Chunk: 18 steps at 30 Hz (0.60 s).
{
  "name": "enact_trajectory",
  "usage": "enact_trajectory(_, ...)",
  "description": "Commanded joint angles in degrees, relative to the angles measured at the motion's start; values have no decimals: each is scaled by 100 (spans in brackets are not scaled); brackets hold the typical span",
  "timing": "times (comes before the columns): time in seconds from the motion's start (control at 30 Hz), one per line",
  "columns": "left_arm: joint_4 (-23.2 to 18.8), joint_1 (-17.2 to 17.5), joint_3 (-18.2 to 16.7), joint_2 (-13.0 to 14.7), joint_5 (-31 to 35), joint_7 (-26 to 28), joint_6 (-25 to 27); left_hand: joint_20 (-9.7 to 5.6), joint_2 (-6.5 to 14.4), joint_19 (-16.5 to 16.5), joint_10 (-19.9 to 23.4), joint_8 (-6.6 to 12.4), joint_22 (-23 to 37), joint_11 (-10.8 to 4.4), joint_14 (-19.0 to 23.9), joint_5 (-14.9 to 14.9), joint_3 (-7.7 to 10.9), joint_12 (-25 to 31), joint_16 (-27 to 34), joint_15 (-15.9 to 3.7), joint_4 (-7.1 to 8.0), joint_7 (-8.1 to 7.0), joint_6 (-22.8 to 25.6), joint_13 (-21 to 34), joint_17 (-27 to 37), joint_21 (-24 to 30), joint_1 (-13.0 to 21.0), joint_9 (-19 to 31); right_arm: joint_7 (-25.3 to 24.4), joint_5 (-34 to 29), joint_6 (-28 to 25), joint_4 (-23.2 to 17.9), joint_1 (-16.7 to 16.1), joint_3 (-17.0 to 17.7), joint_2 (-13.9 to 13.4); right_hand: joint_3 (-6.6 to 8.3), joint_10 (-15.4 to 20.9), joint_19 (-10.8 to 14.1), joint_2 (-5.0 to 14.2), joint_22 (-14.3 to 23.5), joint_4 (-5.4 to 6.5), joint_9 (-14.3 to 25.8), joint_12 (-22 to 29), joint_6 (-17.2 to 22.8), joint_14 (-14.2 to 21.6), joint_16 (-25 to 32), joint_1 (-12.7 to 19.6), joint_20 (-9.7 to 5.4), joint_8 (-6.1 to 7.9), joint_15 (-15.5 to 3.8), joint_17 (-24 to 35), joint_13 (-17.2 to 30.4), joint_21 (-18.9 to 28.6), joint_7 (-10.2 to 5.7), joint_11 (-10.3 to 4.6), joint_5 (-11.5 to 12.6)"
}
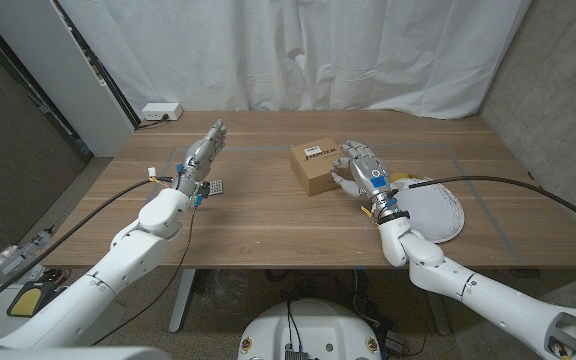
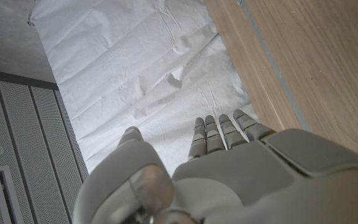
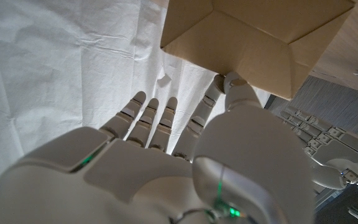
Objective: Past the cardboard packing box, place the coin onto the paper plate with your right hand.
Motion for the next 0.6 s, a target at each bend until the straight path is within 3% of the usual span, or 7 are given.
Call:
enact_trajectory(0.03,-42,40,-16,11,11,2,-18,-75,54,-38,-35,4,18,4,-44,-1,-29,11,-11,-4,15,6,20,12,28,-9,11,21,29,-12,16,-219,-83,101,-96,-25,71,53,27,21,-10,27,57,219,87,26,82,-227,139,-202,17,-5,37,7,-51,-20)
enact_trajectory(0.6,-65,15,-18,6,23,-14,-25,-65,58,-51,-35,3,18,1,-46,-1,-41,15,-7,-6,16,1,14,12,28,-8,12,21,63,-91,0,-528,-223,253,-203,-35,136,62,-34,30,-96,98,67,516,137,15,225,-244,355,-231,31,-16,40,16,-186,-13)
